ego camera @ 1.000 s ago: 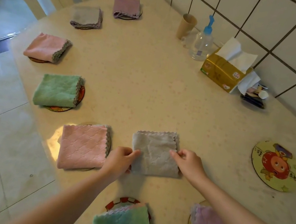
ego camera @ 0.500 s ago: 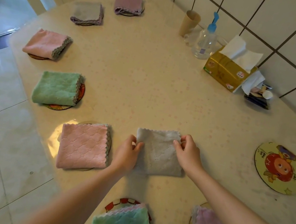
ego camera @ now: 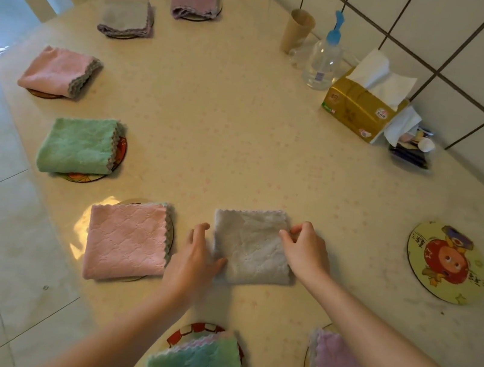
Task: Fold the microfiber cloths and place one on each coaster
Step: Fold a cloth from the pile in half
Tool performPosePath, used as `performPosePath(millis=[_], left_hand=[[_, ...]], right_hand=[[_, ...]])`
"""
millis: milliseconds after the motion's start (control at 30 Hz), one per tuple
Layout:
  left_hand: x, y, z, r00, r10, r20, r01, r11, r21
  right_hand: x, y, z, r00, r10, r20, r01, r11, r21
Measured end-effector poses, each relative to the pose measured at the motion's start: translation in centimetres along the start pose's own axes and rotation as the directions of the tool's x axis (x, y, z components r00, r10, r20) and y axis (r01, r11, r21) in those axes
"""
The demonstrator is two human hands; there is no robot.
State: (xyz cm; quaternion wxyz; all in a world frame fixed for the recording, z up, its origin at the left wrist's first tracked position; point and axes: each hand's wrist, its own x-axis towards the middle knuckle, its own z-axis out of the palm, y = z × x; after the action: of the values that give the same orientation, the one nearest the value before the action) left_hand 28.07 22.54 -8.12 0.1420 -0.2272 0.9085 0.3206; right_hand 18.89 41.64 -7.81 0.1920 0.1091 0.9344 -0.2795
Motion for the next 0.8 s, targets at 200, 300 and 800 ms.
performPosePath(millis=[200,300,800], left_hand=[[2.1,1.0,-0.7,0.929,0.356,0.098,-0.362,0.825,0.434],[3.7,1.6,-1.4,0.944,0.257,0.209,-0.324,0.849,0.418],[8.1,4.2,-3.9,0.922,0.011,0.386,-0.057,0.992,0.109]], right_hand=[[-2.4,0.8,0.6,0.989,0.084,0.120,-0.080,0.996,-0.036],[-3.1,0.4,1.0,0.985,0.099,0.139,-0.094,0.995,-0.042],[-4.2,0.5,0.3,0.934,0.223,0.280,-0.283,0.939,0.197]])
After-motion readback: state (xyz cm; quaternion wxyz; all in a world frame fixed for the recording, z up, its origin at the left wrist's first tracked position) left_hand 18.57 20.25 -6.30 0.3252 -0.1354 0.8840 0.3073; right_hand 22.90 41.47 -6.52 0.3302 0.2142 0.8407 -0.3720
